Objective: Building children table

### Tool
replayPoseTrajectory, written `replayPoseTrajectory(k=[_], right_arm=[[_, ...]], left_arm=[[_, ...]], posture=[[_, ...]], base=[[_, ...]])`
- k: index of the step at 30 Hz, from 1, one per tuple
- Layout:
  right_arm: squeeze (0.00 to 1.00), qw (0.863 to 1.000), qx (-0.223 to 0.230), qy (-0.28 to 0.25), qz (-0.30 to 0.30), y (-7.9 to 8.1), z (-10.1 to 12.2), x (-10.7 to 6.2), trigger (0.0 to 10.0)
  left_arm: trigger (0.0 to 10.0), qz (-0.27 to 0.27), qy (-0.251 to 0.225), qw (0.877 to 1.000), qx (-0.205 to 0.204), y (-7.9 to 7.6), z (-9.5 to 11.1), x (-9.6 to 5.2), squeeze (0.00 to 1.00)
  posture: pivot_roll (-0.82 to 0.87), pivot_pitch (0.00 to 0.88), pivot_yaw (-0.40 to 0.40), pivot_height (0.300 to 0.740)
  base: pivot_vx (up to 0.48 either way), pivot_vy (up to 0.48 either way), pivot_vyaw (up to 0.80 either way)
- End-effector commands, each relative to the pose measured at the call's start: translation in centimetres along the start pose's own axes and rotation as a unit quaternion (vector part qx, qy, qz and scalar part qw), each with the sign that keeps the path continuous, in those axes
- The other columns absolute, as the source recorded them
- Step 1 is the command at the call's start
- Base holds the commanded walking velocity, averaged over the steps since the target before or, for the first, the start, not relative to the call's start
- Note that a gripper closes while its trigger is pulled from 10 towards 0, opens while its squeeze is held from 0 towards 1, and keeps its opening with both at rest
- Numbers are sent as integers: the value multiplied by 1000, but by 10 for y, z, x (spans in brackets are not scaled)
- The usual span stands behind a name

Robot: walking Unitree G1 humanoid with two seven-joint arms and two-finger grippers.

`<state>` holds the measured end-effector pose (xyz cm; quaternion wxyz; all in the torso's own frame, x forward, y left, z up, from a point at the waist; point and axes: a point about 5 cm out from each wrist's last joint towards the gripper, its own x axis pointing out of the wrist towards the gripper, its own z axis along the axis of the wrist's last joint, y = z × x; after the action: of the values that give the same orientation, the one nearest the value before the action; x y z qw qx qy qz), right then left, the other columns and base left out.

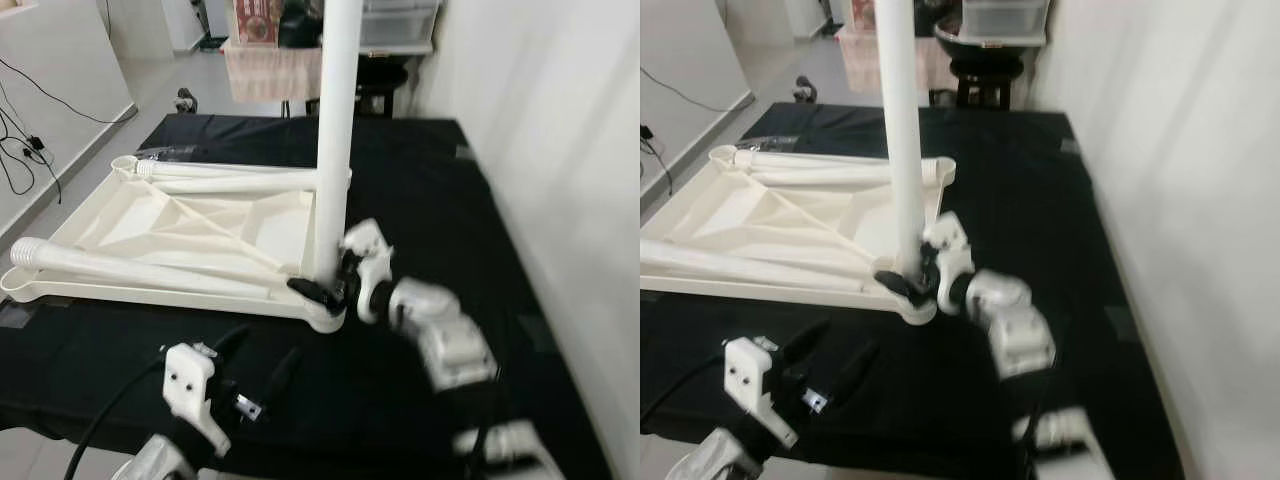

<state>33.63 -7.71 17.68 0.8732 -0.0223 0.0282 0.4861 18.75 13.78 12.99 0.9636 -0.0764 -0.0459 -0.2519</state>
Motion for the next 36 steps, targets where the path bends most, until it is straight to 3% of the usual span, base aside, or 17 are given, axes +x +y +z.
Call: replayPoseTrajectory(k=[1, 6, 8, 9, 10, 11, 12, 18, 22, 27, 28, 29, 30, 31, 32, 36], right_arm=[[0, 998, 4, 2, 61, 4, -10, 4, 10000], [0, 995, -3, 17, 97, -2, -13, 2, 10000], [0, 995, 4, 24, 99, -14, -11, 3, 10000], [0, 995, 8, 24, 95, -19, -10, 5, 7686], [0, 995, 8, 24, 95, -19, -10, 5, 7686], [0, 996, 10, 24, 87, -23, -8, 6, 510], [0, 997, 13, 22, 79, -26, -8, 7, 0], [0, 997, 41, 8, 67, -34, -11, 2, 0], [0, 995, 34, 14, 89, -30, -19, -11, 0], [0, 995, 31, 13, 95, -31, -20, -12, 0], [0, 981, 88, 56, -162, -9, -53, -8, 0], [0, 963, 141, 68, -218, 11, -64, -12, 0], [0, 958, 150, 78, -232, 29, -68, -15, 0], [0, 958, 150, 78, -232, 29, -68, -15, 0], [0, 963, 116, 78, -229, 28, -67, -12, 0], [0, 958, 100, 75, -257, 16, -64, -13, 0]], left_arm=[[10000, 1, 7, 1000, -4, 1, -5, 0, 0], [10000, 3, 6, 1000, -2, 2, -5, 1, 0], [10000, 4, 6, 1000, -2, 3, -5, 2, 0], [10000, 4, 6, 1000, -2, 3, -5, 2, 0], [10000, 4, 6, 1000, -2, 3, -5, 2, 0], [10000, 4, 6, 1000, -3, 4, -6, 1, 0], [10000, 4, 6, 1000, -3, 4, -6, 1, 0], [10000, 5, 8, 1000, -3, 4, -6, 0, 0], [10000, 5, 8, 1000, -3, 3, -4, -2, 0], [10000, 5, 7, 1000, -3, 2, -4, -2, 0], [10000, 5, 8, 1000, -3, 3, -2, -5, 0], [10000, 4, 8, 1000, -3, 4, -1, -6, 0], [10000, 4, 9, 1000, -2, 5, -2, -6, 0], [10000, 4, 9, 1000, -2, 5, -2, -6, 0], [10000, 5, 10, 1000, -2, 6, -2, -6, 0], [10000, 4, 10, 1000, -2, 7, -2, -4, 0]], posture=[[20, 41, -1, 740], [25, 33, -4, 740], [28, 31, -1, 740], [29, 30, 2, 740], [29, 30, 2, 740], [34, 30, 6, 740], [36, 29, 7, 740], [47, 38, 9, 740], [43, 54, 8, 740], [41, 57, 8, 740], [27, 85, 8, 740], [28, 87, 8, 740], [10, 77, 19, 740], [10, 77, 19, 740], [10, 77, 19, 740], [7, 70, 20, 740]], base=[[0, 0, 0], [0, 0, 0], [0, 0, 0], [0, 0, 0], [0, 0, 0], [0, 0, 0], [0, 0, 0], [0, 0, 0], [0, 0, 0], [0, 0, 0], [0, 0, 0], [0, 0, 0], [0, 0, 0], [0, 0, 0], [0, 0, 0], [0, 0, 0]])
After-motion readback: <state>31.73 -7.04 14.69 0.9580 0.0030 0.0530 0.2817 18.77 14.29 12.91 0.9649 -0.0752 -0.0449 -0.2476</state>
